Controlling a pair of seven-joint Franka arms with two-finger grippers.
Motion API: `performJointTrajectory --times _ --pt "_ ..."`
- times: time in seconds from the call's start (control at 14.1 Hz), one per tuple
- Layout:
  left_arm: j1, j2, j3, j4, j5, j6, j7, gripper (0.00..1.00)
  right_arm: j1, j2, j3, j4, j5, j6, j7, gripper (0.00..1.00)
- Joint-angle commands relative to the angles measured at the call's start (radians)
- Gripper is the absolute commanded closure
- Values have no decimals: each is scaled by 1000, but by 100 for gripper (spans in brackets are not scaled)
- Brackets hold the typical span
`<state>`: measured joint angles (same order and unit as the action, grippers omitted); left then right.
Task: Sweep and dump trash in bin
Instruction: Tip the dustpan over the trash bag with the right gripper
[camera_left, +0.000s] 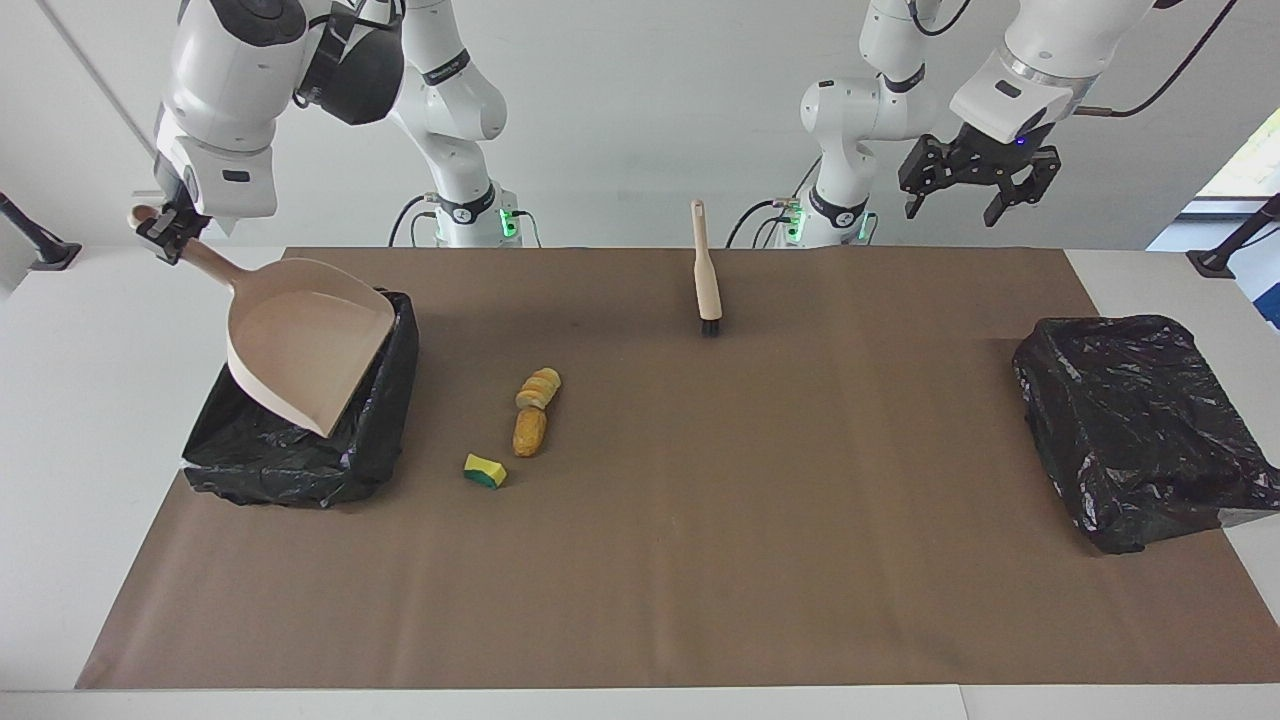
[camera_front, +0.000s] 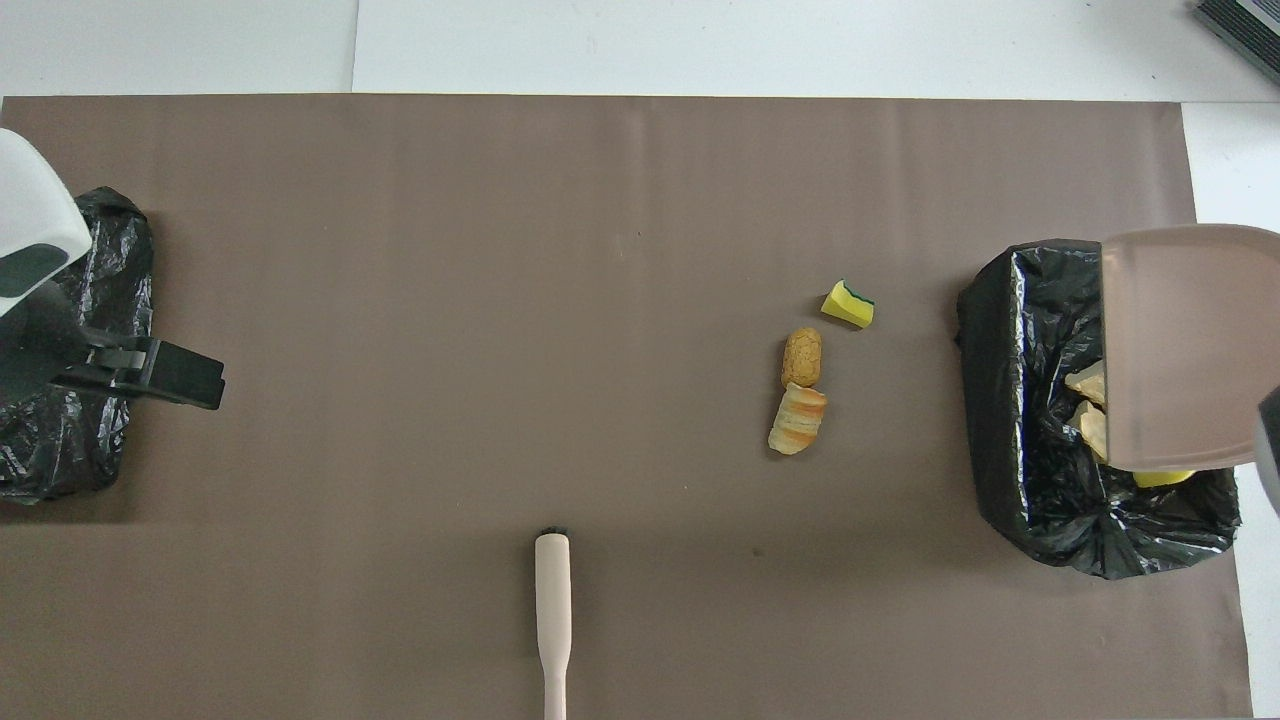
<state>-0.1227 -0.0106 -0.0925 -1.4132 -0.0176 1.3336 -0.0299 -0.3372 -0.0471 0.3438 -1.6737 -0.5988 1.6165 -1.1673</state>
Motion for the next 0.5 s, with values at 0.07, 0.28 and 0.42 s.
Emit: performJointTrajectory --times 0.07,0.28,0.42 --pt "23 -20 5 -32 22 36 5 0 -19 -1 63 5 85 -6 274 100" --pt "23 -22 5 -32 21 38 7 0 -3 24 79 -1 184 3 516 100" --pt "23 -23 7 -35 21 36 7 0 68 59 80 0 238 5 702 100"
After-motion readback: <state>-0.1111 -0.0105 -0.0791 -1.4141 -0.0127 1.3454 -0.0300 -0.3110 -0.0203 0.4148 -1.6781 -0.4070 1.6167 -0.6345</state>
